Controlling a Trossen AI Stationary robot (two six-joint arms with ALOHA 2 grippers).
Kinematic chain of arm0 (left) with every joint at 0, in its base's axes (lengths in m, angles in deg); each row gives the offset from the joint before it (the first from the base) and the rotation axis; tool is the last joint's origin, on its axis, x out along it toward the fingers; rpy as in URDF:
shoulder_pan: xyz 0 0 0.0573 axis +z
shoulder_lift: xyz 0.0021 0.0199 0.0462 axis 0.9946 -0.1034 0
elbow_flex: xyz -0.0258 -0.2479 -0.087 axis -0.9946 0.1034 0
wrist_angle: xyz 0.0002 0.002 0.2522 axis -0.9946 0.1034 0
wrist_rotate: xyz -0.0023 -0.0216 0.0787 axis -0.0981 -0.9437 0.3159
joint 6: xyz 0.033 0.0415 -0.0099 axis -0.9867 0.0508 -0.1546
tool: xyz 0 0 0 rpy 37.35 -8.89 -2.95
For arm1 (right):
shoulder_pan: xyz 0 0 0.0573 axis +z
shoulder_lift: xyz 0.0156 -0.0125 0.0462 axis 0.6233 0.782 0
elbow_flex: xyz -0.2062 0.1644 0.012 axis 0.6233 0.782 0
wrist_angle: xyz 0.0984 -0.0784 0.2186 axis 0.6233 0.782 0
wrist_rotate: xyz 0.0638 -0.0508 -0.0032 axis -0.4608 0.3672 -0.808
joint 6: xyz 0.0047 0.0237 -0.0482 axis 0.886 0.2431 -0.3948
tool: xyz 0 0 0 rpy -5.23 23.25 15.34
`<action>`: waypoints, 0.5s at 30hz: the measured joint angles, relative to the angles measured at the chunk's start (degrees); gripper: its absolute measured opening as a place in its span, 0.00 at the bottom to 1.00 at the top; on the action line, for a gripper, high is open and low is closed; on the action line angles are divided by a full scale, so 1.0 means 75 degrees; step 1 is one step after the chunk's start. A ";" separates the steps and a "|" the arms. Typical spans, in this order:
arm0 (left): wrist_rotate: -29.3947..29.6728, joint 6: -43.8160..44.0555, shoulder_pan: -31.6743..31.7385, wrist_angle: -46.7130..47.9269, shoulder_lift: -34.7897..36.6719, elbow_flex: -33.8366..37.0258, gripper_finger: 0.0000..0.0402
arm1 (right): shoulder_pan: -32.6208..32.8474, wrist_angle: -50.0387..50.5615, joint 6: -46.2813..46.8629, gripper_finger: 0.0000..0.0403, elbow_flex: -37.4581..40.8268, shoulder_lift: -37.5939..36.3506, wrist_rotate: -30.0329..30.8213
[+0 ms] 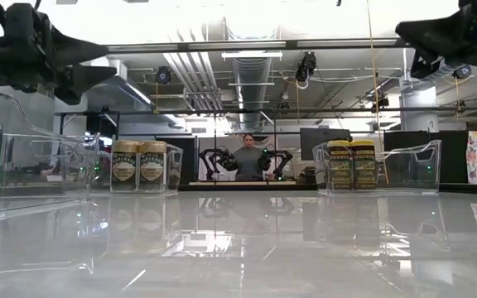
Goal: Sort spices by type
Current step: Return to Home Position
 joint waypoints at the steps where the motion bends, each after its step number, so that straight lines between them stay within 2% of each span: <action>1: 0.0022 -0.0086 -0.0067 0.0028 -0.0005 0.0000 0.65 | 0.0000 0.0118 -0.0004 0.02 0.0000 0.0033 0.0000; 9: 0.0879 -0.0354 -0.0180 0.0812 -0.0006 0.0003 0.65 | 0.0000 0.1215 0.0191 0.02 0.0000 0.0145 0.0004; 15: 0.1000 -0.0571 -0.0180 0.0818 -0.0026 0.0003 0.65 | 0.0000 0.1933 0.0198 0.03 0.0003 0.0230 0.0031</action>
